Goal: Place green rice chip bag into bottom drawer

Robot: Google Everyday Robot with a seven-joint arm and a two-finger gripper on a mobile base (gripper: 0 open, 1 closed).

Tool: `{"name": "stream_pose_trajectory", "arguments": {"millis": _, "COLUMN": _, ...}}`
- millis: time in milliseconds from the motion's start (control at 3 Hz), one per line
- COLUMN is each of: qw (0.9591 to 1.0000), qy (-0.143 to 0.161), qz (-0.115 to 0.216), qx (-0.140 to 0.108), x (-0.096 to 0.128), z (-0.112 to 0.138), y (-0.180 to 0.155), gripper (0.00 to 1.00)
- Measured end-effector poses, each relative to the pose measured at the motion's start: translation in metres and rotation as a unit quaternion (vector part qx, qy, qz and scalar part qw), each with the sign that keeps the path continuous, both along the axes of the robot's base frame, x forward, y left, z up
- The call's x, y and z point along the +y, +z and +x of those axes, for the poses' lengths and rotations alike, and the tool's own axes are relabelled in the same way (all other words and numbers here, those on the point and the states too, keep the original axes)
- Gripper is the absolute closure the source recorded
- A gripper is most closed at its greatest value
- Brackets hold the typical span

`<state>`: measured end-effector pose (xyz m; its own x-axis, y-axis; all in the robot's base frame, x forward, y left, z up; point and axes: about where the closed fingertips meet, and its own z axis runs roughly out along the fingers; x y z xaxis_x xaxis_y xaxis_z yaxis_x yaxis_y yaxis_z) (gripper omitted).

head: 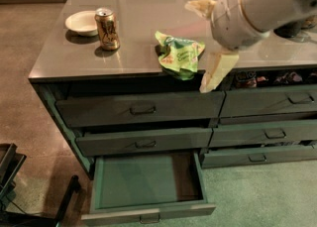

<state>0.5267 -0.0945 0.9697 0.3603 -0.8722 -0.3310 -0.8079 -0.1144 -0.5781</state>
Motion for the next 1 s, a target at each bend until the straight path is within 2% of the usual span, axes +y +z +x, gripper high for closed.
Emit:
{"name": "stream_pose_trajectory", "arguments": {"millis": 333, "qw": 0.9872, "qy": 0.139, "qz": -0.072, "qx": -0.034, "x": 0.038, "z": 0.016, "y": 0.024, "gripper": 0.00}}
{"name": "stream_pose_trajectory", "arguments": {"millis": 667, "qw": 0.9715, "qy": 0.196, "qz": -0.124, "qx": -0.049, "x": 0.049, "z": 0.013, "y": 0.031, "gripper": 0.00}}
{"name": "stream_pose_trajectory", "arguments": {"millis": 1000, "qw": 0.9634, "qy": 0.210, "qz": -0.145, "qx": -0.081, "x": 0.046, "z": 0.018, "y": 0.031, "gripper": 0.00}}
